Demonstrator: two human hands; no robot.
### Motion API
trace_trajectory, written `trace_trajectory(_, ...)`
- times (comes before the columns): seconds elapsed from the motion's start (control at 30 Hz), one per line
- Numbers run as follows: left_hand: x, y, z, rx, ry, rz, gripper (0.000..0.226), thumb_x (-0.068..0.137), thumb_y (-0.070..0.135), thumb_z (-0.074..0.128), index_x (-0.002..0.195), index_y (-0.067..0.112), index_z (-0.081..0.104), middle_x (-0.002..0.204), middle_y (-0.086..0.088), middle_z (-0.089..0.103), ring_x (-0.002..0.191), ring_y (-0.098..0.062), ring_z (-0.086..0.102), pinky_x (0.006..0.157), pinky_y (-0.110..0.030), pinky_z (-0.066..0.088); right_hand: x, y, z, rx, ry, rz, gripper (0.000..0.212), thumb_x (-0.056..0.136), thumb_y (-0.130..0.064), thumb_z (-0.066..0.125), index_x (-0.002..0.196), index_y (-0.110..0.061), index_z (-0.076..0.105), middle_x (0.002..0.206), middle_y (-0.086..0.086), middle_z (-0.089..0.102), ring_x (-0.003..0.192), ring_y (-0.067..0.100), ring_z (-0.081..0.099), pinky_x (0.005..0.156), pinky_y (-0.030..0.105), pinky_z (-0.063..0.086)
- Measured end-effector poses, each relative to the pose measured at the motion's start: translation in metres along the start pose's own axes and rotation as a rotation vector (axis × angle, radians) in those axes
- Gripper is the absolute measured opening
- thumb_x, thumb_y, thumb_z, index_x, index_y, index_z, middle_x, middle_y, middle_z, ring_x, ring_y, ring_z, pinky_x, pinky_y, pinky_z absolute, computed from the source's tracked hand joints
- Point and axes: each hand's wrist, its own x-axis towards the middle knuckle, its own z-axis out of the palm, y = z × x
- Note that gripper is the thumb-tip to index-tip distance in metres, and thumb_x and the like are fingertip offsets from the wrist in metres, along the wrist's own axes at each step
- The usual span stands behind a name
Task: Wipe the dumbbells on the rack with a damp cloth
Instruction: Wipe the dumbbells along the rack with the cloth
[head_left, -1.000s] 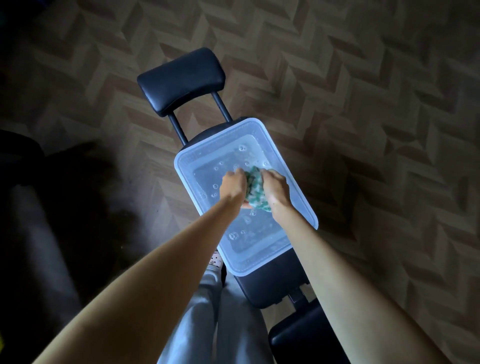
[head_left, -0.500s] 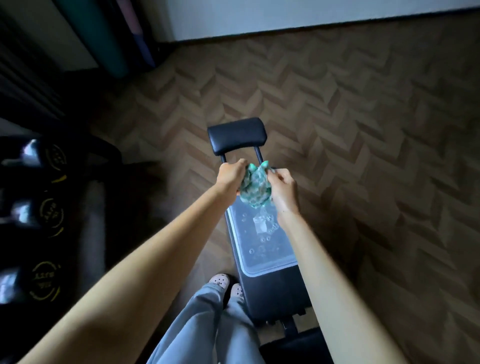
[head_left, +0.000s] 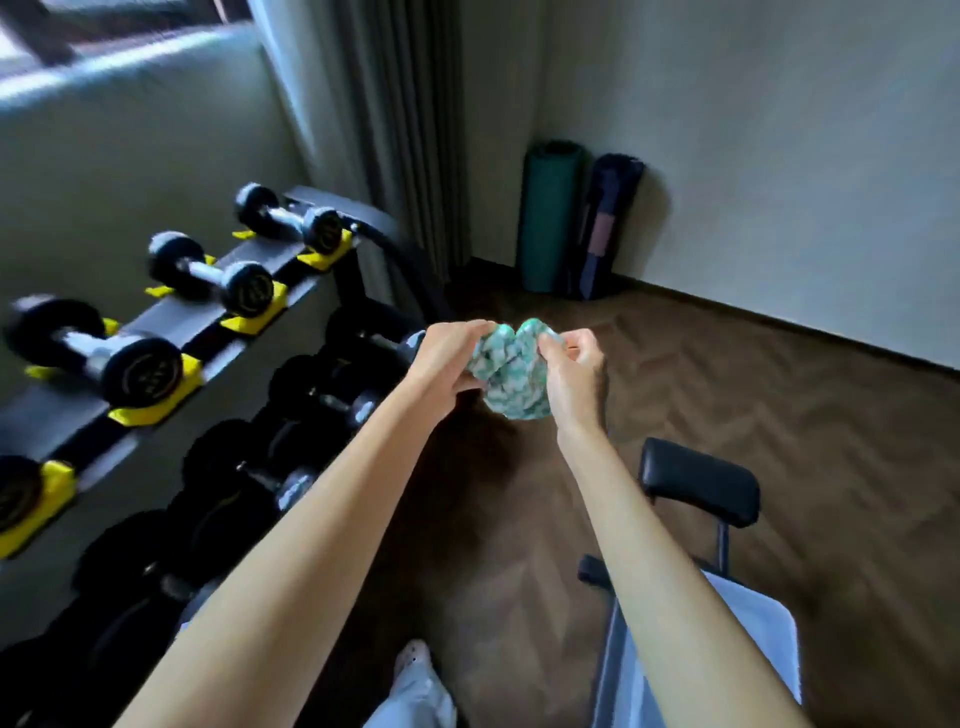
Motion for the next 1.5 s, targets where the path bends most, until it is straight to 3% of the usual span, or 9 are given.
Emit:
trace_trajectory(0.33,0.095,0.049,-0.195,0.048,0.402,0.041,0.012,0.065,0.026,0.048,0.062,0.017,0.041,0.069,-0.005,0.044,0.071,-0.02,0.04,0.064,-0.034,0.03,0.04,-0.059,0.216,0.01,-0.33,-0.021,0.011,0.091,-0.02,0.049,0.083,-0.012,0.047,0.077,-0.002,0.051,0.078,0.018,0.052,0.073,0.035,0.045)
trace_trajectory(0.53,0.147,0.068,-0.237,-0.236,0.217,0.039,0.045,0.089,0.046,0.037,0.088,0.009,0.064,0.081,-0.008,0.069,0.075,-0.024,0.064,0.071,-0.031,0.048,0.092,-0.053,0.289,0.027,-0.449,0.039,0.018,0.094,-0.023,0.053,0.1,-0.008,0.048,0.089,0.001,0.051,0.088,0.017,0.051,0.075,0.031,0.046)
trace_trajectory(0.63,0.181,0.077,-0.243,-0.294,0.132,0.023,0.057,0.088,0.054,0.033,0.082,0.007,0.065,0.073,-0.008,0.069,0.061,-0.019,0.062,0.055,-0.026,0.044,0.131,-0.044,0.317,0.026,-0.447,0.118,0.019,0.091,-0.02,0.058,0.103,-0.008,0.049,0.084,-0.003,0.049,0.087,0.016,0.049,0.067,0.025,0.043)
trace_trajectory(0.87,0.281,0.104,-0.25,-0.121,0.265,0.056,0.027,0.085,0.004,0.05,0.061,0.011,0.041,0.051,0.003,0.036,0.036,-0.009,0.025,0.041,-0.017,0.014,0.246,-0.018,0.384,-0.008,-0.342,0.251,0.014,0.091,-0.005,0.049,0.098,-0.016,0.044,0.095,0.008,0.051,0.083,0.023,0.05,0.067,0.031,0.039)
trace_trajectory(1.07,0.382,0.143,-0.22,0.121,0.383,0.08,0.014,0.088,0.017,0.056,0.081,0.007,0.063,0.077,-0.008,0.054,0.062,-0.014,0.049,0.05,-0.017,0.04,0.337,-0.022,0.423,-0.244,-1.09,0.299,0.039,0.057,-0.021,0.048,0.09,-0.031,0.066,0.11,0.001,0.056,0.099,0.019,0.047,0.076,0.032,0.034)
trace_trajectory(1.2,0.439,0.172,-0.208,0.205,0.349,0.035,0.032,0.088,0.021,0.059,0.058,0.014,0.048,0.059,0.001,0.048,0.055,-0.01,0.044,0.052,-0.018,0.033,0.409,-0.025,0.446,-0.548,-1.474,0.184,0.023,0.079,-0.025,0.062,0.101,-0.02,0.062,0.103,-0.007,0.058,0.102,0.013,0.05,0.086,0.033,0.034)
trace_trajectory(1.3,0.463,0.182,-0.208,0.435,0.29,-0.028,0.031,0.08,0.018,0.067,0.058,0.018,0.045,0.056,0.005,0.04,0.051,-0.009,0.038,0.05,-0.019,0.028,0.451,-0.021,0.469,-0.699,-1.384,-0.093,0.024,0.086,-0.021,0.063,0.07,-0.017,0.046,0.073,-0.002,0.044,0.073,0.014,0.041,0.065,0.025,0.032)
trace_trajectory(1.4,0.478,0.183,-0.204,0.619,0.212,-0.109,0.016,0.076,0.007,0.064,0.073,0.015,0.051,0.073,0.001,0.047,0.066,-0.013,0.046,0.059,-0.025,0.033,0.464,-0.003,0.485,-0.771,-0.984,-0.366,0.011,0.088,-0.02,0.057,0.082,-0.012,0.051,0.095,0.009,0.047,0.087,0.028,0.046,0.074,0.032,0.038)
trace_trajectory(1.5,0.495,0.182,-0.191,0.722,0.137,-0.084,0.03,0.075,-0.001,0.055,0.105,0.005,0.056,0.094,-0.004,0.055,0.089,-0.021,0.053,0.074,-0.031,0.042,0.465,0.019,0.494,-0.566,-0.736,-0.112,0.022,0.09,-0.023,0.053,0.096,-0.002,0.051,0.102,0.011,0.048,0.092,0.025,0.046,0.087,0.035,0.037)
